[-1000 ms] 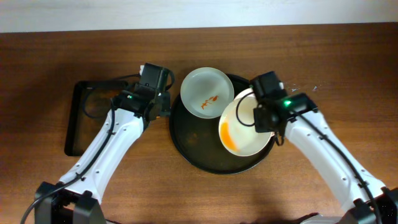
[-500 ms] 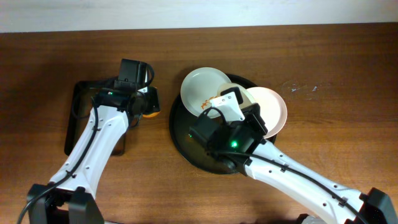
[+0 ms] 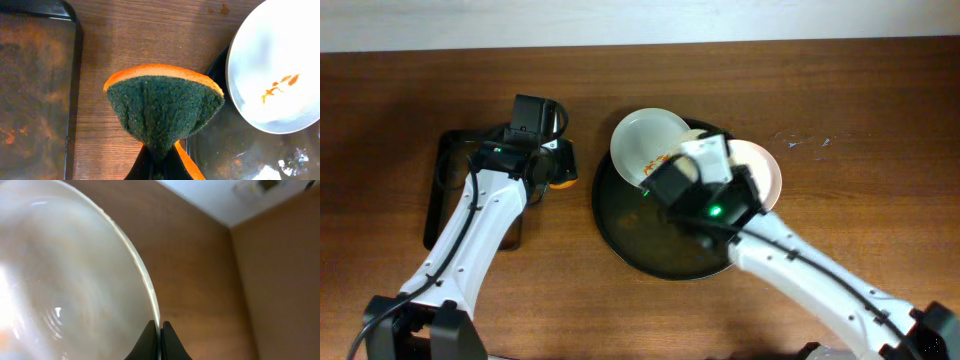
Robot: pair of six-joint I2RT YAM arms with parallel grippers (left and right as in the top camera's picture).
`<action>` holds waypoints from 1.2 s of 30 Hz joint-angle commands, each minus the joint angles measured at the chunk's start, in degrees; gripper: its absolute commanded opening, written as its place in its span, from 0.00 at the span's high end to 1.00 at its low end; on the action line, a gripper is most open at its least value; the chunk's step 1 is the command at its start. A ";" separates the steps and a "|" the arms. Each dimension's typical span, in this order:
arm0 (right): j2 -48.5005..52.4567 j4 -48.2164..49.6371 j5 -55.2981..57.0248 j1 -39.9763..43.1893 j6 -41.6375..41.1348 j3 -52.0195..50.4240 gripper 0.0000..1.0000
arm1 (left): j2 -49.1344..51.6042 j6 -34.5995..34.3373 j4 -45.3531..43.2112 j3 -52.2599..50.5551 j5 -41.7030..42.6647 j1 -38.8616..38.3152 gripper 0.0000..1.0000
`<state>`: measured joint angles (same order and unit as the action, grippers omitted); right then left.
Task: Clean dirty plates on tray and stack at the side
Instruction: 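Lift the cleaned front plate with the right gripper and place it right of the tray, then return the right gripper to the pink-rimmed plate and grasp its rim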
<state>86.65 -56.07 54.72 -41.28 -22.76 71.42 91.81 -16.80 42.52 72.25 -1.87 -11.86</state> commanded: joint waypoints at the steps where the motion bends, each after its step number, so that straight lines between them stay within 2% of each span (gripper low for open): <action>1: -3.61 -0.46 -8.83 11.80 -1.92 5.40 0.96 | -1.68 -0.52 0.24 1.20 0.68 0.20 0.99; 8: -2.95 -0.17 -37.22 52.28 -1.97 6.27 0.96 | -1.68 -0.52 0.24 1.20 0.68 0.17 0.99; 11: -0.22 -0.04 -44.98 64.43 -1.97 6.19 0.96 | -1.68 -0.52 0.24 1.20 0.68 0.17 0.99; 13: 2.25 0.50 -45.33 68.59 -1.97 5.81 0.96 | -1.68 -0.52 0.22 1.20 0.68 0.17 0.99; 19: 14.64 7.93 -45.11 69.96 -1.73 5.62 0.96 | -1.68 -0.52 0.52 1.20 1.11 0.13 0.99; 22: 19.21 8.50 -45.33 69.94 -1.73 5.62 0.96 | -1.68 -0.52 0.68 1.20 1.11 0.13 0.99; 23: 19.43 8.52 -45.33 69.70 -1.73 5.62 0.91 | -1.68 -0.52 0.68 1.20 1.11 0.13 0.99; 24: 19.37 8.50 -45.51 69.61 -1.73 5.68 0.82 | -1.68 -0.52 0.68 1.20 1.09 0.13 0.99; 27: 18.36 7.45 -52.89 69.42 1.55 7.43 0.73 | -1.68 -0.52 0.68 1.20 1.09 0.13 0.99; 29: 17.29 7.48 -64.74 67.63 10.05 9.14 0.67 | -1.68 -0.52 0.68 1.20 1.09 0.13 0.99; 30: 17.25 7.28 -71.14 65.90 15.28 9.25 0.55 | -1.68 -0.52 0.68 1.20 1.09 0.13 0.99; 31: 17.33 6.67 -74.90 64.35 19.15 9.22 0.52 | -1.68 -0.52 0.68 1.20 1.09 0.13 0.99; 34: 17.70 5.97 -76.08 57.70 22.38 9.05 0.41 | -1.68 -0.52 0.68 1.20 1.09 0.13 0.99; 36: 18.40 5.97 -74.36 54.45 22.36 9.05 0.41 | -1.68 -0.52 0.68 1.20 1.09 0.13 0.99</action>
<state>105.58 -49.89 -18.11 16.60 -3.57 79.57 91.79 -16.80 43.18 72.25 -1.43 -11.86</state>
